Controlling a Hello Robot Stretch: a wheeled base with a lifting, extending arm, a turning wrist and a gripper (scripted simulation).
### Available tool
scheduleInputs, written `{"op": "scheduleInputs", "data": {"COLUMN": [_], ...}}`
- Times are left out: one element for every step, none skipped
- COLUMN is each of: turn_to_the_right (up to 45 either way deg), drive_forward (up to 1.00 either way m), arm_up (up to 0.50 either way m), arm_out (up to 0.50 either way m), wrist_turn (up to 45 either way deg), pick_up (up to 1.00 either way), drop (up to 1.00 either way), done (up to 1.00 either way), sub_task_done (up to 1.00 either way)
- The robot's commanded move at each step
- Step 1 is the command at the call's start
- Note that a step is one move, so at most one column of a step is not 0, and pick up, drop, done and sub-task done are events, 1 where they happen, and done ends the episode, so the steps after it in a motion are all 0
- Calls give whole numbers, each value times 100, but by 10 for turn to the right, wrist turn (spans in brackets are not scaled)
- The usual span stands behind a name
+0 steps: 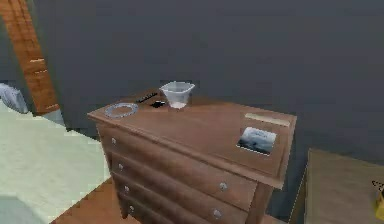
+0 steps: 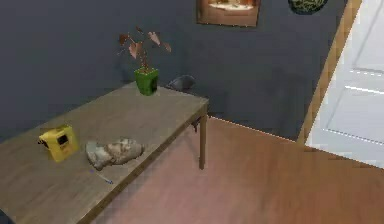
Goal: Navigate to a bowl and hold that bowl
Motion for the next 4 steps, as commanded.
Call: {"op": "scheduleInputs", "data": {"turn_to_the_right": [-360,0,-450,450], "drive_forward": [0,30,0,0], "arm_up": [0,0,0,0], "arm_out": [0,0,0,0], "wrist_turn": [0,0,0,0], "pick_up": [0,0,0,0], "drop": [0,0,0,0], "done": [0,0,0,0], "sub_task_done": [0,0,0,0]}}
